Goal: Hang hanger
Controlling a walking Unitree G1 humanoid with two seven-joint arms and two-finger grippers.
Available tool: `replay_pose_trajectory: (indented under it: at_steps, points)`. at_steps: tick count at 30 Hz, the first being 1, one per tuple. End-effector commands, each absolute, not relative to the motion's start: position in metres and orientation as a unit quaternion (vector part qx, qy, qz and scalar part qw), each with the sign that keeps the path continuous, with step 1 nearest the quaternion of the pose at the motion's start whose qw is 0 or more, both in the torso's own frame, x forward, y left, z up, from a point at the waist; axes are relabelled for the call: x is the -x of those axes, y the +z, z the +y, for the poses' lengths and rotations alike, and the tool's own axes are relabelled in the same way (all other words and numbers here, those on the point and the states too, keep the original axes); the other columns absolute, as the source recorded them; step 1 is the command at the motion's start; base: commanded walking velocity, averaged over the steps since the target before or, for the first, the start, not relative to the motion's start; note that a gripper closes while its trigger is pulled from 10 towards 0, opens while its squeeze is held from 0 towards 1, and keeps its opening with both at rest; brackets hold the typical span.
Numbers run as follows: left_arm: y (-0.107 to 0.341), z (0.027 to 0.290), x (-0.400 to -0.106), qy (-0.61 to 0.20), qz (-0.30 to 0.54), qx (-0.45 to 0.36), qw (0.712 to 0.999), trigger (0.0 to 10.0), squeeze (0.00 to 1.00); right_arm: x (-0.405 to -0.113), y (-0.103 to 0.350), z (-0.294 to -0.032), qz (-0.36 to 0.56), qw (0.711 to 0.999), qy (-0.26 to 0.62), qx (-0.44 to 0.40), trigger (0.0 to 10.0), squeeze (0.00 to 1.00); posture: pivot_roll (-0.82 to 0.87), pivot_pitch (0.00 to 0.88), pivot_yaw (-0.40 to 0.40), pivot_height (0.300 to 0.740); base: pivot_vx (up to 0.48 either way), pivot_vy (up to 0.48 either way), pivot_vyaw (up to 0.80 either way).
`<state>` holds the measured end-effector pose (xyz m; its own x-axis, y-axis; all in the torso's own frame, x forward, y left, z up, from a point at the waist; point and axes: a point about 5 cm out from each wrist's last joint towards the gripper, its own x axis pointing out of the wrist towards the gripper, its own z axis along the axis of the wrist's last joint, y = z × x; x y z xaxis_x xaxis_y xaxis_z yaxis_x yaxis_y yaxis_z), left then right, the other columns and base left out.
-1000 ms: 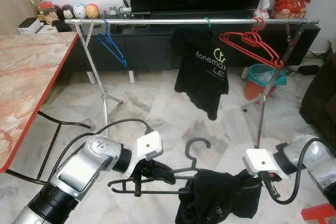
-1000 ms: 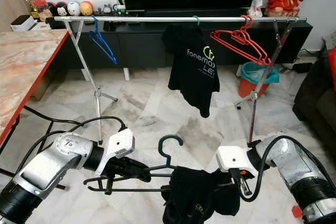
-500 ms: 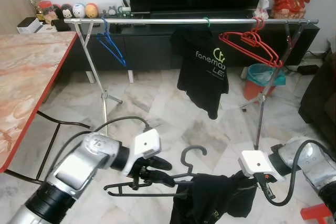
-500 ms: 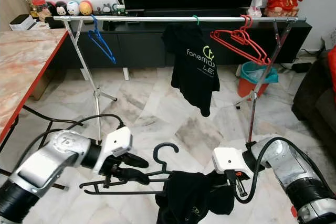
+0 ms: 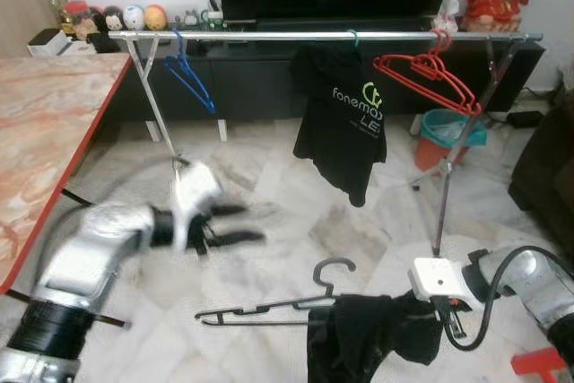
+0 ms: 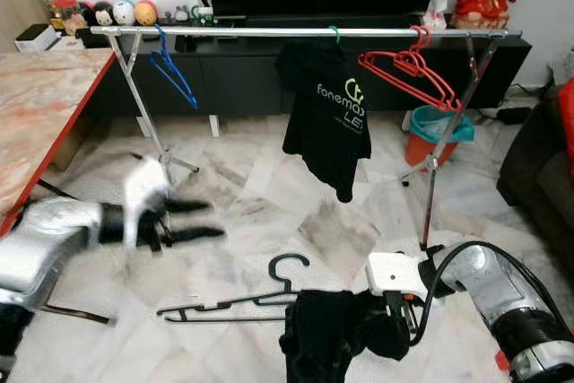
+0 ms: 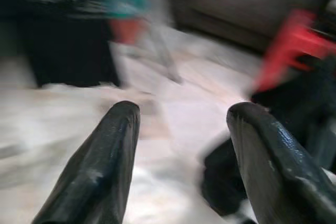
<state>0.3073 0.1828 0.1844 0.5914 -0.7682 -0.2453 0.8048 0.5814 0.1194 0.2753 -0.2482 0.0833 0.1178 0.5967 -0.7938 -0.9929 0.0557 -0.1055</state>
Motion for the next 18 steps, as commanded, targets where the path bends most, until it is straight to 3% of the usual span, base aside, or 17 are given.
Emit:
replay_pose_trajectory:
  at_steps: [1,5,10,13,18]
  points:
    - [0.183,0.192,-0.313,-0.383,0.071,-0.104,0.915,10.0,0.0,-0.283,0.093,-0.257,0.272,0.699,0.56,0.354,0.0,0.0,0.09,0.0,-0.036,0.74,0.0,0.0,0.0]
    - [0.174,0.193,-0.313,-0.334,0.071,-0.08,0.936,10.0,0.0,-0.294,0.098,-0.262,0.256,0.747,0.495,0.363,0.0,0.0,0.08,0.0,-0.035,0.74,0.0,0.0,0.0]
    - [0.165,0.191,-0.32,-0.258,0.057,-0.063,0.962,10.0,0.0,-0.3,0.099,-0.268,0.246,0.778,0.438,0.377,0.0,0.0,0.08,0.0,-0.037,0.74,0.0,0.0,0.0]
    - [0.153,0.194,-0.329,-0.171,0.069,-0.06,0.981,10.0,0.0,-0.312,0.106,-0.26,0.204,0.825,0.387,0.358,0.0,0.0,0.07,0.0,-0.032,0.74,0.0,0.0,0.0]
    - [0.14,0.205,-0.336,-0.066,0.088,-0.043,0.993,10.0,0.0,-0.322,0.105,-0.249,0.182,0.849,0.344,0.357,0.0,0.0,0.07,0.0,-0.03,0.74,0.0,0.0,0.0]
